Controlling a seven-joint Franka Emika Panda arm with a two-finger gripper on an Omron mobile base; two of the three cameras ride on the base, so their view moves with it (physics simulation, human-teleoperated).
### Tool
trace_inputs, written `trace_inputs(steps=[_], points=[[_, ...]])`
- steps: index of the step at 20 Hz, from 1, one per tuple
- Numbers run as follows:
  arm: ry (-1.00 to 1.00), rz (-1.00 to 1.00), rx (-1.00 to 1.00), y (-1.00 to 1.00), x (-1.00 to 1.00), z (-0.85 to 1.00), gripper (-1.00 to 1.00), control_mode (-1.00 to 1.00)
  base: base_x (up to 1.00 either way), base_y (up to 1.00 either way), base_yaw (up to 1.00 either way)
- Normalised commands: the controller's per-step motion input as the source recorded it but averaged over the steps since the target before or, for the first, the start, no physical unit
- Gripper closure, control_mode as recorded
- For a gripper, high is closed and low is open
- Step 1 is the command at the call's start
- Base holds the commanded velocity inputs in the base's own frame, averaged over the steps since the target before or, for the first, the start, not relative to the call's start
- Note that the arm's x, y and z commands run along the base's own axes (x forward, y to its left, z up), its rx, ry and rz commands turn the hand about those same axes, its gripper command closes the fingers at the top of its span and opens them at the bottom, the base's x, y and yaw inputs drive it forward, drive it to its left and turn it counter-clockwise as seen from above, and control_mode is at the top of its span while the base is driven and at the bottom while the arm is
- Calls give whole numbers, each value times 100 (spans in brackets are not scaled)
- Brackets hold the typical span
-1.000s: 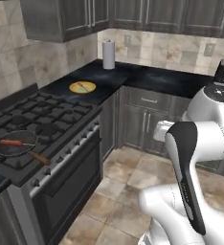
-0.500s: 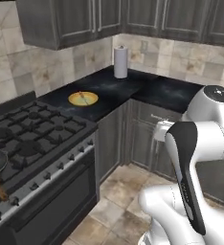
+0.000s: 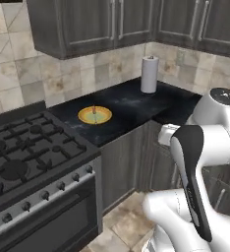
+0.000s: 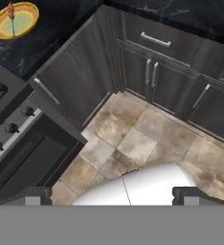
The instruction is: Place the cold items (banana and garlic) from the fridge in one tupperware on the dining counter. Place the warm items (hot dog and kebab skewer) in the stove area in another tupperware.
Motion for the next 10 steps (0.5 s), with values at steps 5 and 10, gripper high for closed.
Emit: trace_inputs(steps=[5,10], points=[[0,0,0,0,0,0,-100,100,79,-41,47],[0,0,0,0,0,0,-100,100,69,-26,49]])
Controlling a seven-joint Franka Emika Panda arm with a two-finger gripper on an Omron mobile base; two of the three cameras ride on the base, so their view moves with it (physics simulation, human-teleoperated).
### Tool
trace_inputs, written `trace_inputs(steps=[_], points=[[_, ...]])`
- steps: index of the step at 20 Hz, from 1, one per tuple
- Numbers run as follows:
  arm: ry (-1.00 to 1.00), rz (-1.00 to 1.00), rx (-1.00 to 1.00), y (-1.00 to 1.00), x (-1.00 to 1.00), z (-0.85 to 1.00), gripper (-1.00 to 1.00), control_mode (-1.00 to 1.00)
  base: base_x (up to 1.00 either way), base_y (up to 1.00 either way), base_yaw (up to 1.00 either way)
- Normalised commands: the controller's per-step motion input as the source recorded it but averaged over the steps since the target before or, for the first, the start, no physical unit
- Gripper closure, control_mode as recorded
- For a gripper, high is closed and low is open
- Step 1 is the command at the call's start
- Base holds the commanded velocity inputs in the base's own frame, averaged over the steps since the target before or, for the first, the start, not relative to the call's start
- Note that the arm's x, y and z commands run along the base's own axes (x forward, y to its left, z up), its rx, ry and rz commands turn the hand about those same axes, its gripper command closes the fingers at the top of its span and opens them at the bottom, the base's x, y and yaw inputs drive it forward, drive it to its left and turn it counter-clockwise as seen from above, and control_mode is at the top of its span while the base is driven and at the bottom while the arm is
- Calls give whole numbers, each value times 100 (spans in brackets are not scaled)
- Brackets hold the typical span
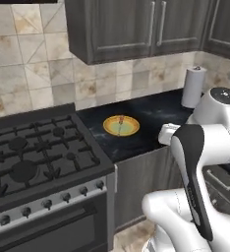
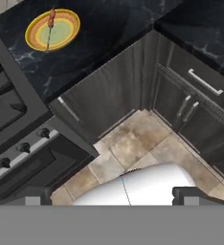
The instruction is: Place the cold items (banana and garlic) from the fridge in one tupperware on the dining counter. Place the warm items (hot dog and kebab skewer) in the stove area in another tupperware.
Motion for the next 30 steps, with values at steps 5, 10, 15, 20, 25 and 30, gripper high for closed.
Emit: trace_inputs(steps=[5,10,15,20,25,30], points=[[0,0,0,0,0,0,-100,100,48,-30,44],[0,0,0,0,0,0,-100,100,49,-40,28],[0,0,0,0,0,0,-100,100,63,-32,11],[0,0,0,0,0,0,-100,100,73,-21,2],[0,0,0,0,0,0,-100,100,81,-21,0],[1,0,0,-26,88,-11,-100,-100,0,0,0]])
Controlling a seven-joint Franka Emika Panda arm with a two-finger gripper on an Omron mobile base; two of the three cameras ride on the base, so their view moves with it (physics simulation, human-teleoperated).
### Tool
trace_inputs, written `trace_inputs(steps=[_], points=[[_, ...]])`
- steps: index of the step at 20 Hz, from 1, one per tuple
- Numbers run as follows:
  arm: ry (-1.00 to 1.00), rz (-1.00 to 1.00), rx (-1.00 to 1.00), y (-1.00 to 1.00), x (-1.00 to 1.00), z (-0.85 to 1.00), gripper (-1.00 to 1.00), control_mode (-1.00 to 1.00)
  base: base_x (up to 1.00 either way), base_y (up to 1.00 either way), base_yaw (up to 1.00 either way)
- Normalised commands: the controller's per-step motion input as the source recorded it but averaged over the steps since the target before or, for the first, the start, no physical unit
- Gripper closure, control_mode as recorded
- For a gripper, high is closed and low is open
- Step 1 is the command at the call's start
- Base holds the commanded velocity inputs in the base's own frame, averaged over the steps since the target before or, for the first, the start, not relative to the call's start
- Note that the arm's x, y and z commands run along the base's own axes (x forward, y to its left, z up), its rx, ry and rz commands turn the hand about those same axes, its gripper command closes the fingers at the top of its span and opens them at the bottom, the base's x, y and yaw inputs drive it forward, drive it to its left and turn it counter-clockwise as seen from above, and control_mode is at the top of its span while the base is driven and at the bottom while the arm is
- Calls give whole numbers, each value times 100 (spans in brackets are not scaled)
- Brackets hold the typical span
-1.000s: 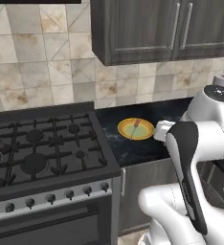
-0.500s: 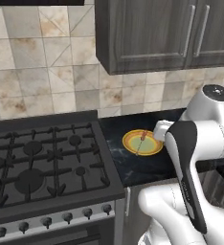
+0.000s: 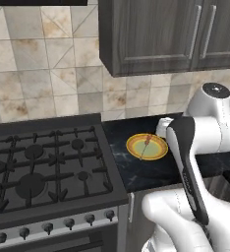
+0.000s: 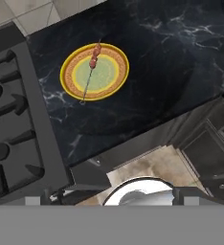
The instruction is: Place the cold items (banana and garlic) from the fridge in one tupperware on the dining counter. Place the warm items (hot dog and kebab skewer) in the stove area in another tupperware.
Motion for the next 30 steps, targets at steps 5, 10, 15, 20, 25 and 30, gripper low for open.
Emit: trace_inputs(steps=[5,10,15,20,25,30], points=[[3,0,0,-14,84,-52,-100,-100,0,0,0],[4,0,-3,-11,58,-60,-100,-100,0,0,0],[3,0,-1,-2,47,-32,-100,-100,0,0,0],[1,0,0,-7,49,-20,-100,-100,0,0,0],[0,0,0,-7,52,-26,-100,-100,0,0,0],[2,0,0,-3,52,-27,-100,-100,0,0,0]])
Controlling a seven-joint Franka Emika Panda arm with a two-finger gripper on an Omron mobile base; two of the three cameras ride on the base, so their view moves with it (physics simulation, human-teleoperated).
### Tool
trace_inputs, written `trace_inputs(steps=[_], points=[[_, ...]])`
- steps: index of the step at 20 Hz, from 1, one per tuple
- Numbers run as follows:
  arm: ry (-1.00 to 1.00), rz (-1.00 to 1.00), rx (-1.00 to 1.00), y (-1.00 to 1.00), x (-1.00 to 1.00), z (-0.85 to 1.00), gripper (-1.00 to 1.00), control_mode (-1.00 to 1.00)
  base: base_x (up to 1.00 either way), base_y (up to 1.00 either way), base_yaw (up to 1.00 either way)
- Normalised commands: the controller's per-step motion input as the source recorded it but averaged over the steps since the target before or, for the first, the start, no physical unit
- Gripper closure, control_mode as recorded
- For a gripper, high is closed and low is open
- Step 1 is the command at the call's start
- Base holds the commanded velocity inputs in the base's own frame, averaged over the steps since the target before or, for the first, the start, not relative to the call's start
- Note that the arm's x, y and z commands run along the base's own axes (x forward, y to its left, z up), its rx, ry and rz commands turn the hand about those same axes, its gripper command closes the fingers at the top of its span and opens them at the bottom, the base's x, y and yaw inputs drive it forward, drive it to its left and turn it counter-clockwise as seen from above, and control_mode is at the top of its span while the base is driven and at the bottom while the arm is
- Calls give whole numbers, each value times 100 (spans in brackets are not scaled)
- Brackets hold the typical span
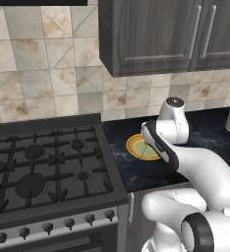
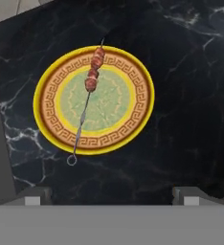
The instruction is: Place the cold items (banana and garlic) from the fridge in one tupperware on the dining counter. Place the warm items (hot dog and kebab skewer) in the stove area in another tupperware.
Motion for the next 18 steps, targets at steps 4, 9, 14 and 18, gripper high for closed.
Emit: trace_inputs(steps=[4,9,14,18], points=[[3,0,0,-5,50,-30,-100,-100,0,0,0],[3,0,0,-2,46,-31,-100,-100,0,0,0],[4,0,0,0,40,-31,-100,-100,0,0,0],[6,0,0,0,35,-33,-100,-100,0,0,0]])
